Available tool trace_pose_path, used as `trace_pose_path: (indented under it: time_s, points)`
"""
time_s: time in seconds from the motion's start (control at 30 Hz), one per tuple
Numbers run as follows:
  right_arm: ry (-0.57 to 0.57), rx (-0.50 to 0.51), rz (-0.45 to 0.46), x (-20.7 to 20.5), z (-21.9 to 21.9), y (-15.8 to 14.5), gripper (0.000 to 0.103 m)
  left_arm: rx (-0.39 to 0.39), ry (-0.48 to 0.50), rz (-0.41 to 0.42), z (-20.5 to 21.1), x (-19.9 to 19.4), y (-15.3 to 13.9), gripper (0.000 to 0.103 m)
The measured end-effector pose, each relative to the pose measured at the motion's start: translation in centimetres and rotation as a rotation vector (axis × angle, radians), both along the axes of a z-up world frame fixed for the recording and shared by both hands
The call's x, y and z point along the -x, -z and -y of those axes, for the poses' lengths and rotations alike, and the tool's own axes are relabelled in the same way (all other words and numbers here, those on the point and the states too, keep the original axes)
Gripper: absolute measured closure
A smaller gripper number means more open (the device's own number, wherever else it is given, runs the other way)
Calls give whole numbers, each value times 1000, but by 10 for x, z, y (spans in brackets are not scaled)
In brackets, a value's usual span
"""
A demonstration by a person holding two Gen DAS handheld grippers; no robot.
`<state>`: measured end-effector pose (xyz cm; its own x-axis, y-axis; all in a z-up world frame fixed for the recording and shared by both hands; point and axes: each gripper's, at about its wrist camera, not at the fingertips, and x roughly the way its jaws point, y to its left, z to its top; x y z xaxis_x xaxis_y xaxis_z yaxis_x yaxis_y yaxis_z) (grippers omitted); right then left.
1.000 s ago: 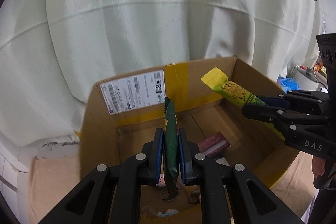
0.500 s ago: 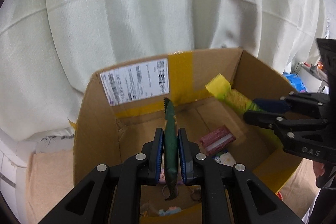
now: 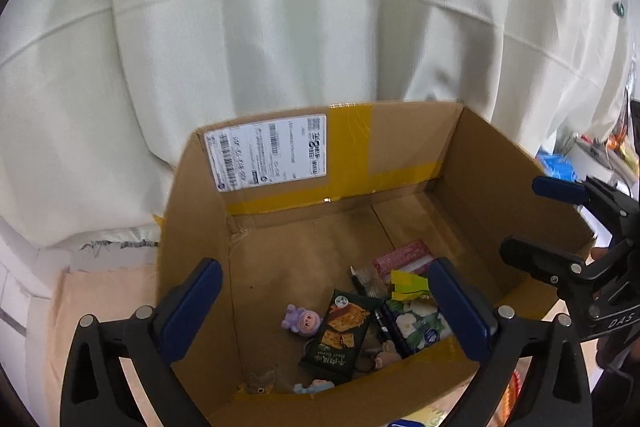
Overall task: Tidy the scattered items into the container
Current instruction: 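Carry both snacks over the box and open both tools to drop them inside, then withdraw both tools from the box toward the remaining items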
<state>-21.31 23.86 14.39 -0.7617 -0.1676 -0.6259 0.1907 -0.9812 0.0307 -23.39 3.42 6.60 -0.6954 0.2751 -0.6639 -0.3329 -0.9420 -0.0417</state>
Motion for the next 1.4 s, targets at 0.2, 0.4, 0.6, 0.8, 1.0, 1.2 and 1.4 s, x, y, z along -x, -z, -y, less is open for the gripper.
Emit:
trace_pose_path:
  time_s: [0.2, 0.4, 0.6, 0.8, 1.0, 1.2, 1.4]
  points:
    - [21, 80, -84, -16, -12, -25, 0, -6, -28, -56, 12, -23, -19, 0]
    - [22, 111, -190, -58, -19, -52, 0, -42, -30, -109, 31, -69, -30, 0]
    - [14, 107, -246, -107, -13, -57, 0, -47, -16, -146, 40, -111, -28, 0]
    - [22, 106, -246, -140, -8, -35, 0, -52, -18, -175, 41, -146, -13, 0]
    - [61, 111, -207, -154, -13, 3, 0, -50, -32, -159, 42, -162, 21, 0]
    - [78, 137, -135, -160, -15, 44, 0, -63, -45, -92, 45, -164, 60, 0]
    - [94, 146, -68, -153, -16, 73, 0, -68, -68, -25, 49, -161, 94, 0]
